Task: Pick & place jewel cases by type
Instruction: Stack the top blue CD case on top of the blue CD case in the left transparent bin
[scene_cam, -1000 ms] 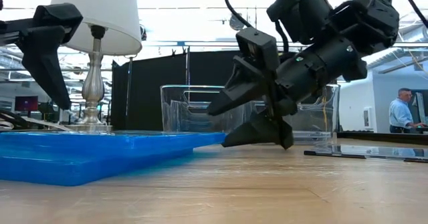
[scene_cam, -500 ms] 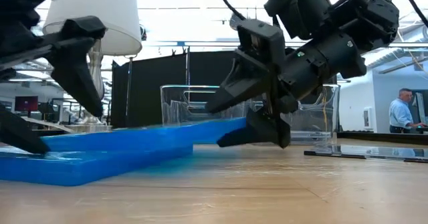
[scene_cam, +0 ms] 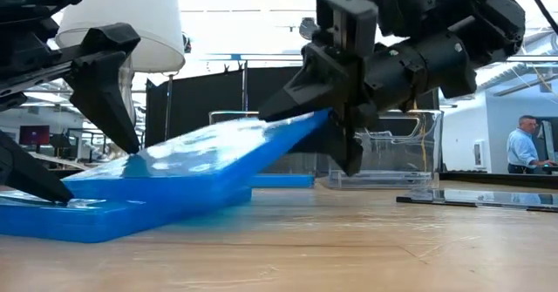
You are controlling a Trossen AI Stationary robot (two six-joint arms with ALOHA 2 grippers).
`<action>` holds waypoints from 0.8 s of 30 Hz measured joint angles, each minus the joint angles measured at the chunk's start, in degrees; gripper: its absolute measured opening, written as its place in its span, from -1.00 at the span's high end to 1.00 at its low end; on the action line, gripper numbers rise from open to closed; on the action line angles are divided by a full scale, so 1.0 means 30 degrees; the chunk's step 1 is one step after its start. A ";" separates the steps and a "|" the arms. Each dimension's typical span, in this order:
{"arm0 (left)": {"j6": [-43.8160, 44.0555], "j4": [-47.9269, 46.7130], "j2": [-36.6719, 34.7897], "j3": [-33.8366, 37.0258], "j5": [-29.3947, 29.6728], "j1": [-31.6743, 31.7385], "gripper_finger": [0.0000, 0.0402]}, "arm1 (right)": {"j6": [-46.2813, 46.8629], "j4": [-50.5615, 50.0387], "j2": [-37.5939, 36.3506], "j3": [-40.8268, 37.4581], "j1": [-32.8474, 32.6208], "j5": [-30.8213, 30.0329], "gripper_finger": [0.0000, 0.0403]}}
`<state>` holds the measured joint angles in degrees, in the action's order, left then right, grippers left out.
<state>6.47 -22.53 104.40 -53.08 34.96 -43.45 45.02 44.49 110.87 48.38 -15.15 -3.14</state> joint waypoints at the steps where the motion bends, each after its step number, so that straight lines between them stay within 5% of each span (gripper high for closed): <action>1: -0.0048 0.0061 0.0007 0.0000 0.0131 -0.0055 -0.42 | -0.0184 0.0256 0.0000 0.0000 -0.0073 0.0001 0.27; 9: 0.0436 0.0238 -0.0337 0.0071 0.2016 -0.1150 -0.42 | -0.0743 0.1414 -0.0073 0.0036 -0.0256 0.0086 0.90; 17: 0.1917 0.3377 -0.0969 0.0087 0.5600 -0.3178 -0.42 | -0.3327 0.2573 -0.0882 -0.0015 -0.0335 0.2597 0.87; 24: 0.2581 0.6435 -0.1005 0.0081 0.6407 -0.4425 -0.42 | -0.6884 -0.2657 -0.5776 -0.0015 -0.0519 0.2621 0.94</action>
<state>14.22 -3.23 101.38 -52.84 54.18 -56.73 24.37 36.52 93.54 48.34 -16.71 4.72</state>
